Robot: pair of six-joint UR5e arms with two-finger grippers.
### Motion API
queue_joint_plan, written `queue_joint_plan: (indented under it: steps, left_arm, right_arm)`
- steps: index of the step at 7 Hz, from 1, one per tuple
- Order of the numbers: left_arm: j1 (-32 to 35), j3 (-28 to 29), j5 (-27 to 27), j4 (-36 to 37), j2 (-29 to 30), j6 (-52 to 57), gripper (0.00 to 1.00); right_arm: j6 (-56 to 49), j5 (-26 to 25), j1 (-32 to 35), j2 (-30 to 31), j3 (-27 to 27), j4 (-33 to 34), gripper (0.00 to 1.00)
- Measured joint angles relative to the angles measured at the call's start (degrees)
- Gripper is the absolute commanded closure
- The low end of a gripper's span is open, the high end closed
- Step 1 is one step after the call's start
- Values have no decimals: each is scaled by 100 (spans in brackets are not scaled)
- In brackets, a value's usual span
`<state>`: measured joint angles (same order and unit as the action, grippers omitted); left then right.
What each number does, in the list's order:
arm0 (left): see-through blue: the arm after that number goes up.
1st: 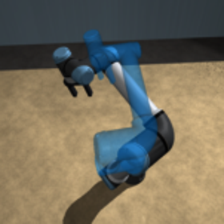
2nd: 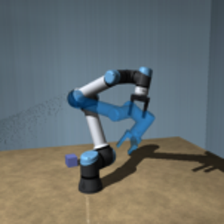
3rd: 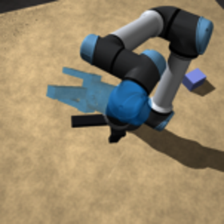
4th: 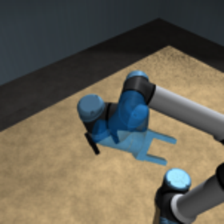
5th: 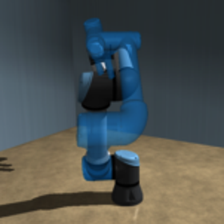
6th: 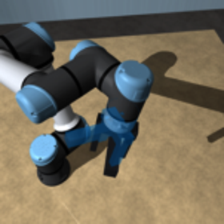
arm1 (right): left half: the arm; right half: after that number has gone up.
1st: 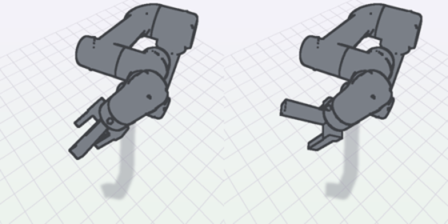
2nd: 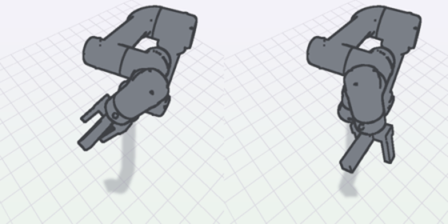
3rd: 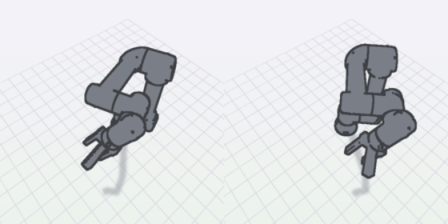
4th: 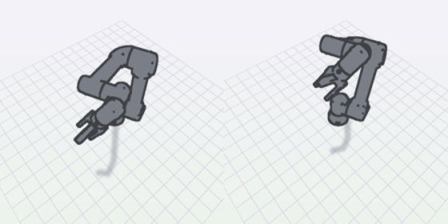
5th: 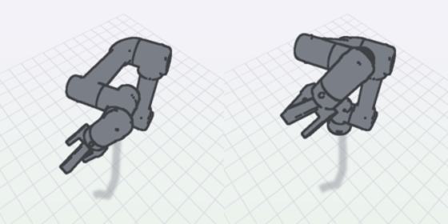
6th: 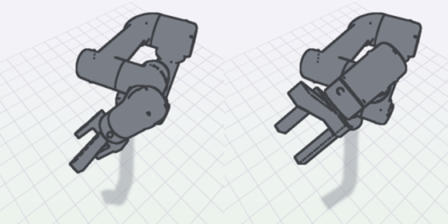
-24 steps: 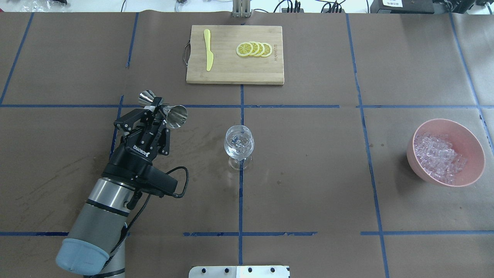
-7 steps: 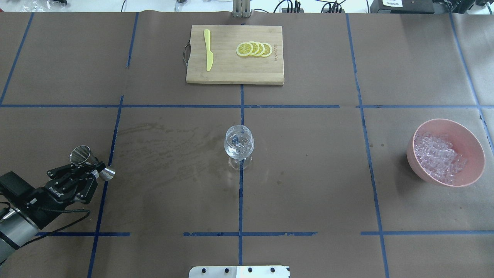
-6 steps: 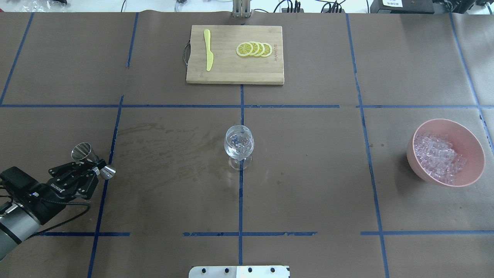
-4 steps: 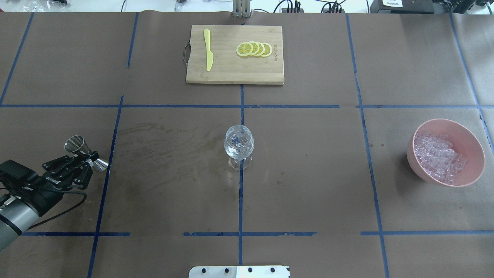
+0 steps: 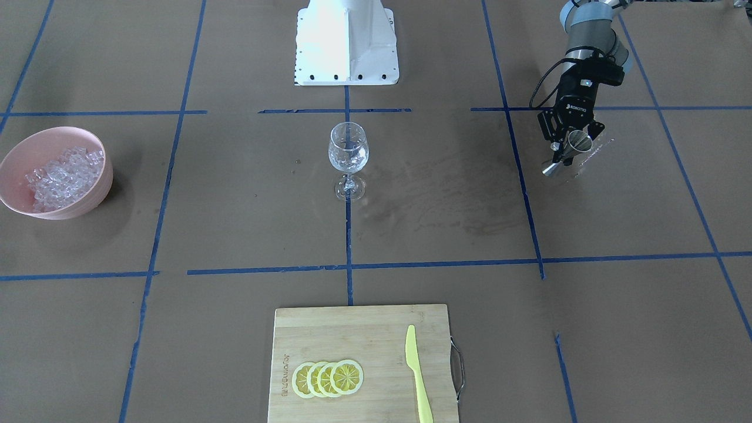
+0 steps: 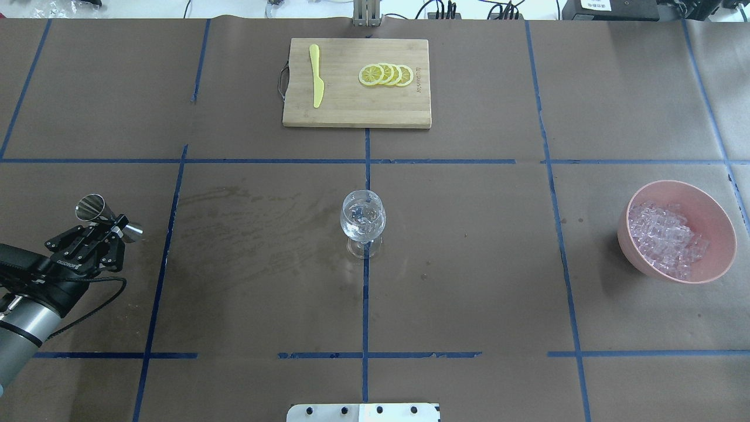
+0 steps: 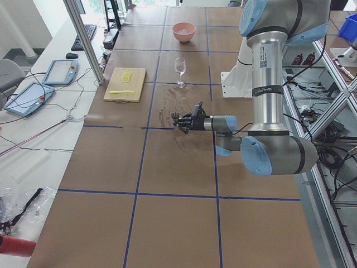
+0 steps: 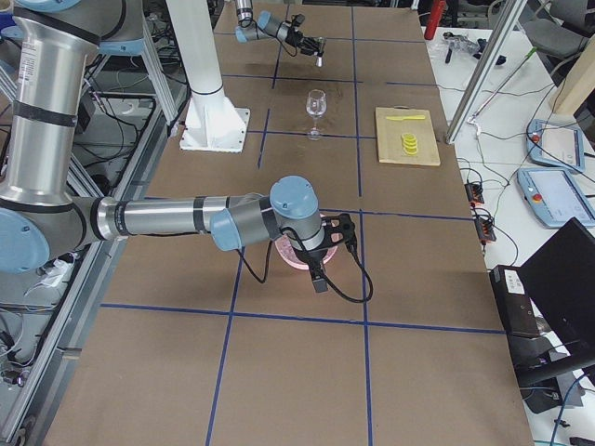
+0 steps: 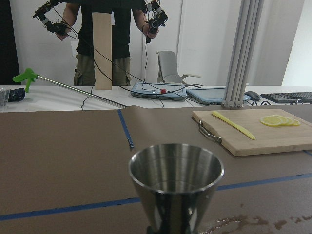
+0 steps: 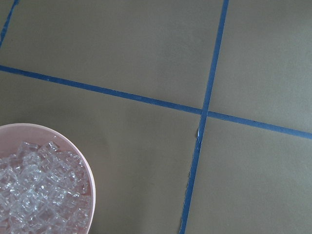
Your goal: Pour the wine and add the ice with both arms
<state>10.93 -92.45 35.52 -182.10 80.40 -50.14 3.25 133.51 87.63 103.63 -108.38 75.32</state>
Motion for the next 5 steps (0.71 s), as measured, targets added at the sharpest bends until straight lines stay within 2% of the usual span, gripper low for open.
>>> queue_joint_plan:
  steps: [5]
  left_arm:
    - [-22,391,26,124,222,31,100]
  right_arm:
    - [0,0,0,3,7,0,0]
